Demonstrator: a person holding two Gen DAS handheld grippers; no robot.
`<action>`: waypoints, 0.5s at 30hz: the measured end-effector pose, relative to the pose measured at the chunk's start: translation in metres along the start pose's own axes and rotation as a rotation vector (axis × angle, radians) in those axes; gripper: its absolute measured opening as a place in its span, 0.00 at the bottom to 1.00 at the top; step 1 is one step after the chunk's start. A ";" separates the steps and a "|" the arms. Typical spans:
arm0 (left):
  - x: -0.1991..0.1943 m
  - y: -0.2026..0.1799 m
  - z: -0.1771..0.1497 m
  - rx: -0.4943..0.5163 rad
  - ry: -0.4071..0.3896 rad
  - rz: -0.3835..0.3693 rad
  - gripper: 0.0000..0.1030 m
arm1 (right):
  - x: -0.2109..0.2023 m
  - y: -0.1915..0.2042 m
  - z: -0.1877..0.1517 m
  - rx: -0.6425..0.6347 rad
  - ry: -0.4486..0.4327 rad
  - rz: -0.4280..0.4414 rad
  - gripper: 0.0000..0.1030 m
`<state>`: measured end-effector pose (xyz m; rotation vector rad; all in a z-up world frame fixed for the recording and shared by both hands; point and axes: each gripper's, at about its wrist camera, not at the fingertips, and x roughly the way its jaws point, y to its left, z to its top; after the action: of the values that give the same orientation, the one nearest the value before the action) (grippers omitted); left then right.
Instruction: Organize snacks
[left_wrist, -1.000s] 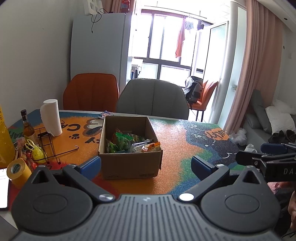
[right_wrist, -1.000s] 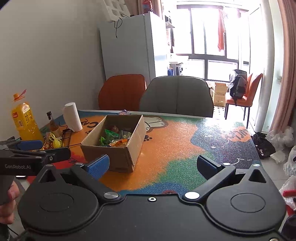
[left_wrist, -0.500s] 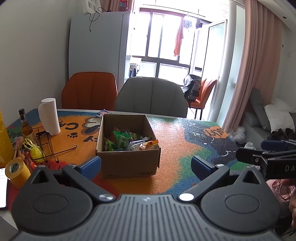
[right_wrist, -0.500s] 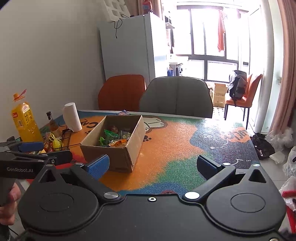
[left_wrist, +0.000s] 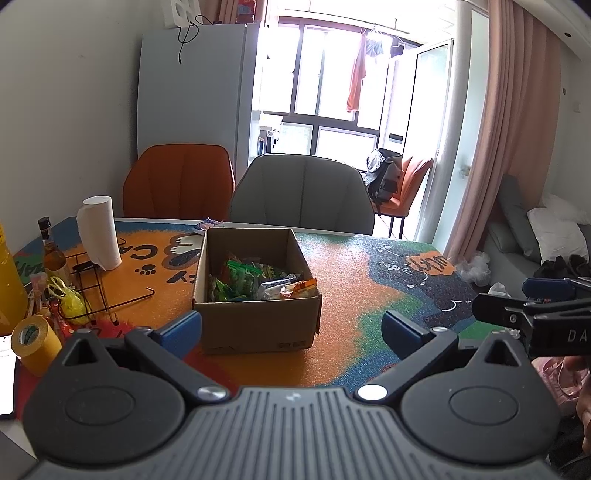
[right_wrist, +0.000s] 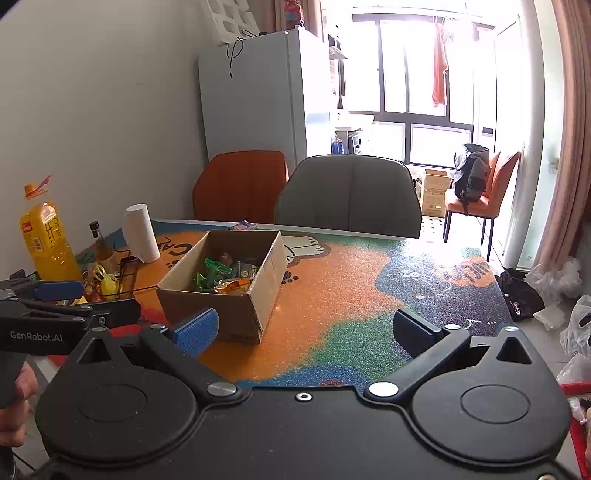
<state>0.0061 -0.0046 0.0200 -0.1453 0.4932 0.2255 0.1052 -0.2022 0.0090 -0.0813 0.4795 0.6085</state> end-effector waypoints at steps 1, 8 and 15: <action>0.000 0.000 0.000 0.000 -0.001 0.000 1.00 | 0.000 0.000 0.000 0.001 0.000 0.000 1.00; -0.001 0.001 0.000 -0.001 -0.001 0.001 1.00 | 0.001 0.000 0.000 0.003 0.000 -0.008 1.00; -0.001 0.002 0.000 0.004 0.001 -0.003 1.00 | 0.001 -0.001 0.000 0.006 0.002 -0.016 1.00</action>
<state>0.0053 -0.0032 0.0206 -0.1421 0.4944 0.2220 0.1060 -0.2023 0.0084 -0.0802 0.4825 0.5909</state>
